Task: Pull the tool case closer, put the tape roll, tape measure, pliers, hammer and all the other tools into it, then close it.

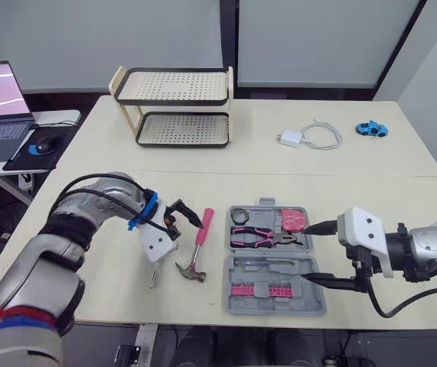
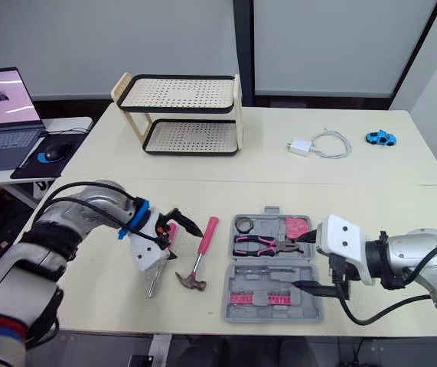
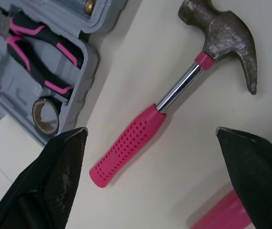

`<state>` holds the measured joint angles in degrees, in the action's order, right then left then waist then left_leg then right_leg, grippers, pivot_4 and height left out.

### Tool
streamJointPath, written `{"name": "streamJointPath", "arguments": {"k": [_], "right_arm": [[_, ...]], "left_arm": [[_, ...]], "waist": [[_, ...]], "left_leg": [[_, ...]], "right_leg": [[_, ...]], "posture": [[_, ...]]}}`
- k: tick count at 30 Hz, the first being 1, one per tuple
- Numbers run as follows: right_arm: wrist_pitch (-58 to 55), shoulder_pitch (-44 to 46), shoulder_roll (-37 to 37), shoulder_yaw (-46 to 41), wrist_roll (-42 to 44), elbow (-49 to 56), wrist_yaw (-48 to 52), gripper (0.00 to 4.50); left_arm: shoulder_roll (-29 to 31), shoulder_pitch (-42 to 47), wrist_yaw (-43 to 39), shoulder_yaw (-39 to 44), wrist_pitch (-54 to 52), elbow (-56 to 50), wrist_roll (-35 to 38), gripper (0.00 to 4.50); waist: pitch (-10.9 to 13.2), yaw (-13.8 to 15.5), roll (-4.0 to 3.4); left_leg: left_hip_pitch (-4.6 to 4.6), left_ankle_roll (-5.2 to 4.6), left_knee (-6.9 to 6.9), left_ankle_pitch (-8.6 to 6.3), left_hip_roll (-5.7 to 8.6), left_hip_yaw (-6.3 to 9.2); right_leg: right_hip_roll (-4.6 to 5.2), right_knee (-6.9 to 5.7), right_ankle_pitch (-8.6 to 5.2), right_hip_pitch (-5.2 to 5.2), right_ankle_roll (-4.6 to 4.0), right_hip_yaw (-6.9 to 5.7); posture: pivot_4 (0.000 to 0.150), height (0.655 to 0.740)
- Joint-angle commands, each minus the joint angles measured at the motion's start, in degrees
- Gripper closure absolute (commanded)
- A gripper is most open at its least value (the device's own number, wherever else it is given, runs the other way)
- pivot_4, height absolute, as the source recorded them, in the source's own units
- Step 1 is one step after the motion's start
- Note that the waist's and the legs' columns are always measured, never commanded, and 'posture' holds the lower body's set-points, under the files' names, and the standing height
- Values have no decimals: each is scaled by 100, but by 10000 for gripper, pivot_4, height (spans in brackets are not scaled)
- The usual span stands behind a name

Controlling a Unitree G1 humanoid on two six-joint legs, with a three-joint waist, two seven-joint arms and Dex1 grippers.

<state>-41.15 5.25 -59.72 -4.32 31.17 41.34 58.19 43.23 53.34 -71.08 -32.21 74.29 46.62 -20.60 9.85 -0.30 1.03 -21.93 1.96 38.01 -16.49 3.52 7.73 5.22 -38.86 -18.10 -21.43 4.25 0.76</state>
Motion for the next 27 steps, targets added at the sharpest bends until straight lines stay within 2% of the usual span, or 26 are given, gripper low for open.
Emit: {"name": "streamJointPath", "arguments": {"k": [1, 7, 16, 27], "right_arm": [[-191, 47, -70, -74, 197, 250, -83, 438], [-360, 45, -88, -115, 322, 327, -146, 438], [-463, 70, -95, -122, 425, 386, -200, 438], [-546, -5, -126, -204, 544, 472, -268, 438]], "left_arm": [[-218, 504, 471, -312, 797, 607, -722, 0], [-399, 825, 1113, -781, 1576, 968, -1641, 0], [-770, 1302, 2411, -1201, 1684, 1195, -3168, 0], [-896, 1414, 3612, -1691, 1749, 1068, -4159, 0]], "waist": [[7, -23, 12], [22, -118, 37], [32, -122, 56], [34, -126, 59]], "left_leg": [[0, 0, 0, 0, -1, 1], [1, 1, 0, 1, 0, 4], [-2, 0, 4, 1, 1, 1], [-3, 0, 5, 1, 1, 0]], "right_leg": [[0, -1, 0, -1, 0, 0], [-4, -6, 0, -1, 1, -3], [-5, -9, 0, 0, 2, -8], [-5, -11, 0, -1, 2, -10]], "posture": [[1500, 7400], [1500, 7400], [1500, 7400], [1500, 7400]]}}
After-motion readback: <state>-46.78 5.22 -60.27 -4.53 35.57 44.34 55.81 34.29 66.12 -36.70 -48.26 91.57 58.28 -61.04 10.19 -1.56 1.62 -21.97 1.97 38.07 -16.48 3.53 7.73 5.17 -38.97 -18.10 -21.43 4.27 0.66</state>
